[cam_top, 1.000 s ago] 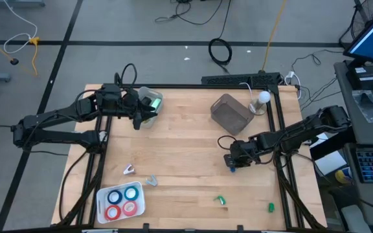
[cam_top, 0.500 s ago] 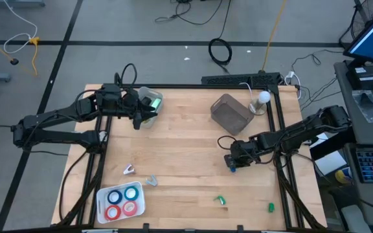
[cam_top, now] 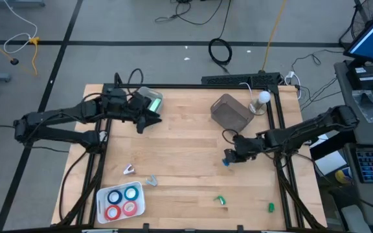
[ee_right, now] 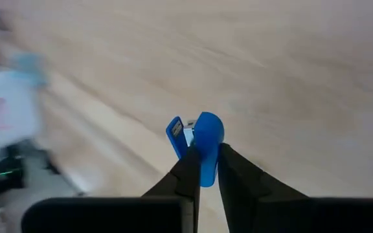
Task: Pick and place Stapler, Stapler remover, tape
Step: Put the blue stapler into the gray bin
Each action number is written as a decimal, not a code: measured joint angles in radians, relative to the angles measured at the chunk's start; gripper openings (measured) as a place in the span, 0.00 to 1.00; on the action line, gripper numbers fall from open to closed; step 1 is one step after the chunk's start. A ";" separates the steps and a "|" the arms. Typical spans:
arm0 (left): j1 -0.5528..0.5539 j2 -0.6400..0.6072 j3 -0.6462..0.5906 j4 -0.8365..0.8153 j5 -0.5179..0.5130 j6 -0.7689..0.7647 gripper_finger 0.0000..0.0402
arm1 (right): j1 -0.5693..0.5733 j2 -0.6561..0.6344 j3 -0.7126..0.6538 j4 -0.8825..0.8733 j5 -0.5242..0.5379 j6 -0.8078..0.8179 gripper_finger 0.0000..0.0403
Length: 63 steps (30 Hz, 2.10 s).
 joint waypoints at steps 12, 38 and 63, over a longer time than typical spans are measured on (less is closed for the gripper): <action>-0.109 0.319 0.000 0.481 0.166 -0.104 0.43 | -0.001 -0.090 0.002 0.433 0.178 -0.175 0.08; -0.250 0.678 0.000 1.221 0.071 -0.459 0.43 | -0.001 -0.093 0.003 0.856 0.192 -0.367 0.08; -0.258 0.675 0.153 0.992 -0.043 -0.313 0.58 | -0.001 -0.093 0.003 0.904 0.193 -0.363 0.08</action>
